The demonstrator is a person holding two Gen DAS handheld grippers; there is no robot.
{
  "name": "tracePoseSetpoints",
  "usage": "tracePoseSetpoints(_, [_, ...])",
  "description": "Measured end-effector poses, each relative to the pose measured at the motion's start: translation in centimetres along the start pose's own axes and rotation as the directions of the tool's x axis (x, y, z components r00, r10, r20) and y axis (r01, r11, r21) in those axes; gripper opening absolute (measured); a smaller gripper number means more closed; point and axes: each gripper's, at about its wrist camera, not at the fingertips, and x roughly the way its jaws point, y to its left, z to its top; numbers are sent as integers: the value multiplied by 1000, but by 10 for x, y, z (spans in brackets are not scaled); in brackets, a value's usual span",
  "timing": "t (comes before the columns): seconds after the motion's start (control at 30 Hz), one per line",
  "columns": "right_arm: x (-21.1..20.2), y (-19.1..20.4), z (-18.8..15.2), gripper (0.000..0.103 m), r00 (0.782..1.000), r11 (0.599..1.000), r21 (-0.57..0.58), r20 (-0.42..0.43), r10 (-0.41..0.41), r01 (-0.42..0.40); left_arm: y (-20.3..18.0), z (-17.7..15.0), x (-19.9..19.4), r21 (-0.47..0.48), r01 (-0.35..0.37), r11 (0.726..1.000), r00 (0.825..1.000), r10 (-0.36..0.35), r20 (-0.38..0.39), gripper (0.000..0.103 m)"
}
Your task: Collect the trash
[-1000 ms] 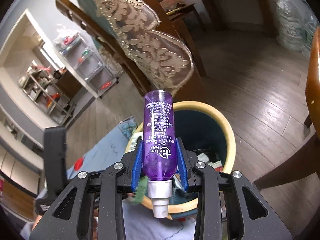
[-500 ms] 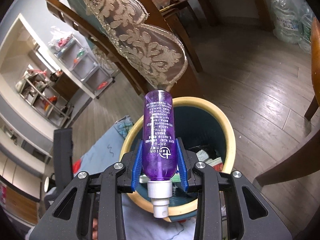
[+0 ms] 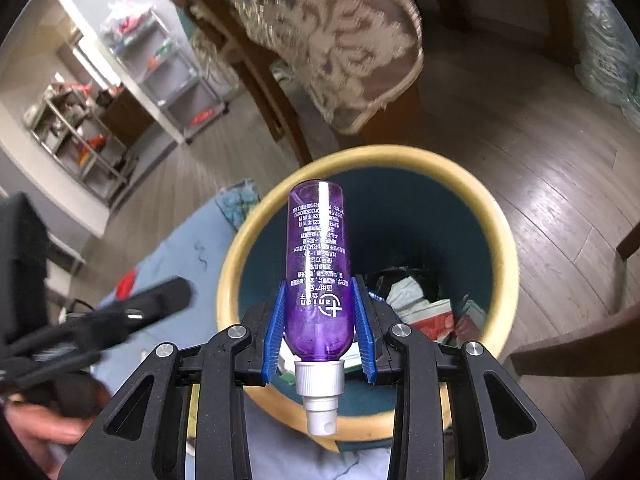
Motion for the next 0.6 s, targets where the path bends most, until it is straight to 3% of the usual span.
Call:
tracePoseSetpoints(0.23, [28,5,1,35,997,998,-49,-71,-42,38,2,2,-19,13,21,1000,999,-21,31,92])
tracePoseSetpoints(0.3, [32,4,0,44,996,998,-42,-81,-46,42,3,3,-23,19,23,1000,999,-23,34,92])
tracePoseSetpoints(0.6, [-1,11,-1,62,1000,999,-49,-16,-23,22,-3,1,-36,51,23,998,998,-26,64,92])
